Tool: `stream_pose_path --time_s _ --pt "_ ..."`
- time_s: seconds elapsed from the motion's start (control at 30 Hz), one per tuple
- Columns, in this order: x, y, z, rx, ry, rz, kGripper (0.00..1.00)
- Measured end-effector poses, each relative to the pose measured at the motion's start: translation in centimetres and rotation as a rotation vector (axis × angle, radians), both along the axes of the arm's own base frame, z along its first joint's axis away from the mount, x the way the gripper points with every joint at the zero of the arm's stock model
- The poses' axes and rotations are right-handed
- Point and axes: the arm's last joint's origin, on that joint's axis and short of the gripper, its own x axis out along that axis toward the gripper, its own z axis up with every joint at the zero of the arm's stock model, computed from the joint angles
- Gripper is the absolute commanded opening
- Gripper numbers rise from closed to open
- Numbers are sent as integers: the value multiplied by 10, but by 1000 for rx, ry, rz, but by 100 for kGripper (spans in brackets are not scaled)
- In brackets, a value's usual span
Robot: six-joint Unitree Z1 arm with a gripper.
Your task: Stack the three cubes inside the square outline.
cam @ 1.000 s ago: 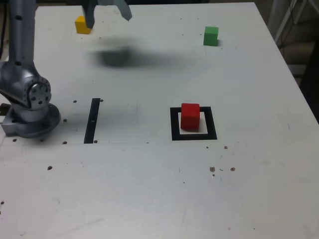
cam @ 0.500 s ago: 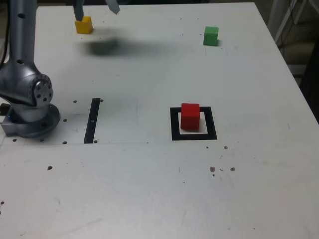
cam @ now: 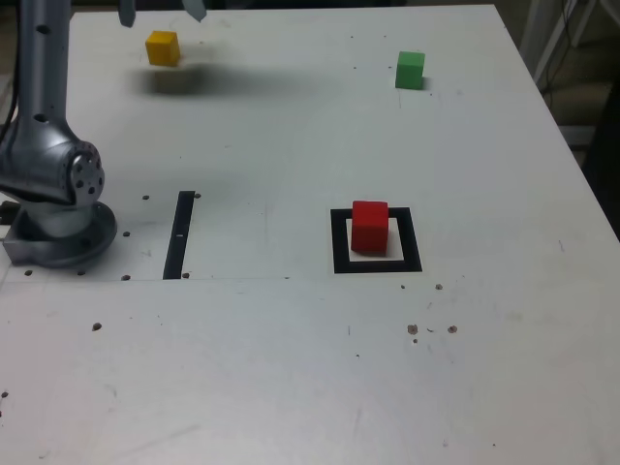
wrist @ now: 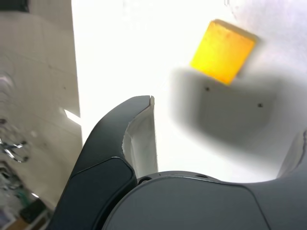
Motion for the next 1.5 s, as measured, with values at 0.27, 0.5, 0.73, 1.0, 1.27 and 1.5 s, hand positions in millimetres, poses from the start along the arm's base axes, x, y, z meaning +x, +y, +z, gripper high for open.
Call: stream_pose_path --time_s 0.27,0.5,0.73,1.0,1.27,1.5 --pt "-7 18 -8 -39 -7 -63 99" --pt "-12 28 -22 -70 -25 -73 99" --pt "-17 39 -34 -72 -33 -57 100" --pt "-23 52 -44 -69 -35 -45 100" --pt "-24 59 -60 -93 -31 -51 98" --pt "-23 61 -59 -81 -33 -49 91"
